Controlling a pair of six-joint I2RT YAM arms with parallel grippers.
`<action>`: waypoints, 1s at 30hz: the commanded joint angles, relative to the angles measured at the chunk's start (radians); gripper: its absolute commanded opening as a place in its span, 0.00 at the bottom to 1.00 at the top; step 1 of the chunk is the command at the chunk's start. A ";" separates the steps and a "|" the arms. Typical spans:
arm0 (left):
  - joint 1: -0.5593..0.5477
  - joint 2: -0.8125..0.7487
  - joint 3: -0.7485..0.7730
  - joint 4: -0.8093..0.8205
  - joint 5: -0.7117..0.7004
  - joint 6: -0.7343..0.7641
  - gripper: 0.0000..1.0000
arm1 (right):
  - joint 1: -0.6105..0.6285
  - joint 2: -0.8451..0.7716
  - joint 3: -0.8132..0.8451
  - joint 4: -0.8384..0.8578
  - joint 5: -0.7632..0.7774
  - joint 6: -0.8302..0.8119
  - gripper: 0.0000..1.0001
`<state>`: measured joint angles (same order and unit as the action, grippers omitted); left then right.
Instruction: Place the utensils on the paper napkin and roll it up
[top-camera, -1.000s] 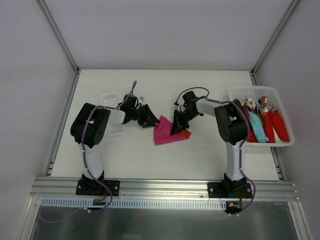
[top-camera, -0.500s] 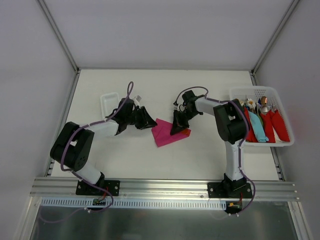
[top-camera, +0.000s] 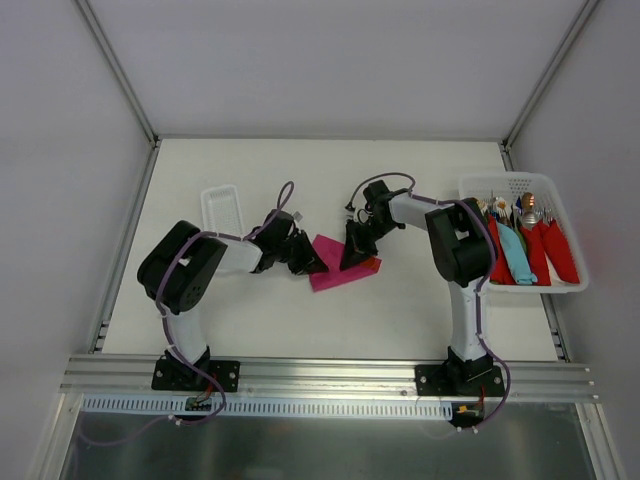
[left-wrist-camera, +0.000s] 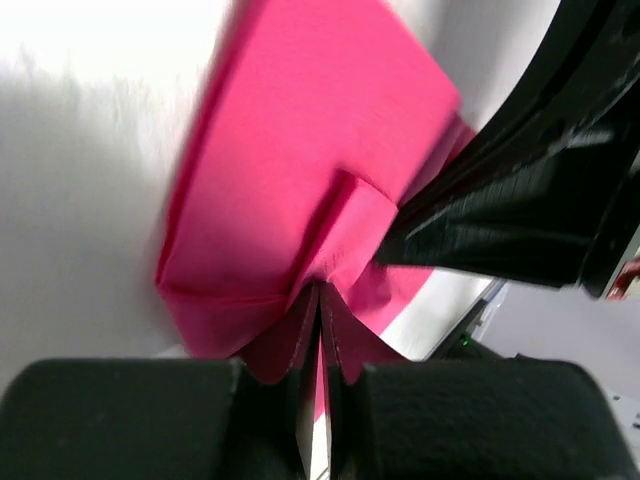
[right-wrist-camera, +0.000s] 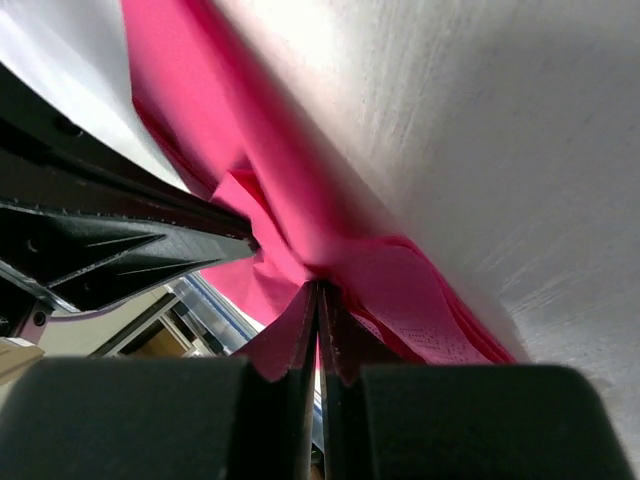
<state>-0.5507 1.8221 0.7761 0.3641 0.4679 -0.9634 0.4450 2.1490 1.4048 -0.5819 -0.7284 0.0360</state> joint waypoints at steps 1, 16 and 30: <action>-0.009 0.054 0.040 0.042 -0.015 -0.046 0.03 | 0.023 0.040 0.003 0.004 0.074 -0.065 0.05; 0.077 0.025 -0.060 0.068 -0.202 -0.230 0.00 | -0.126 -0.250 -0.093 0.273 -0.170 0.073 0.33; 0.075 0.022 -0.080 0.065 -0.290 -0.294 0.00 | -0.111 -0.200 -0.409 0.916 -0.187 0.614 0.23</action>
<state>-0.4831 1.8214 0.7189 0.4934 0.2657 -1.2587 0.3199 1.9236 1.0374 0.0921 -0.9131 0.4683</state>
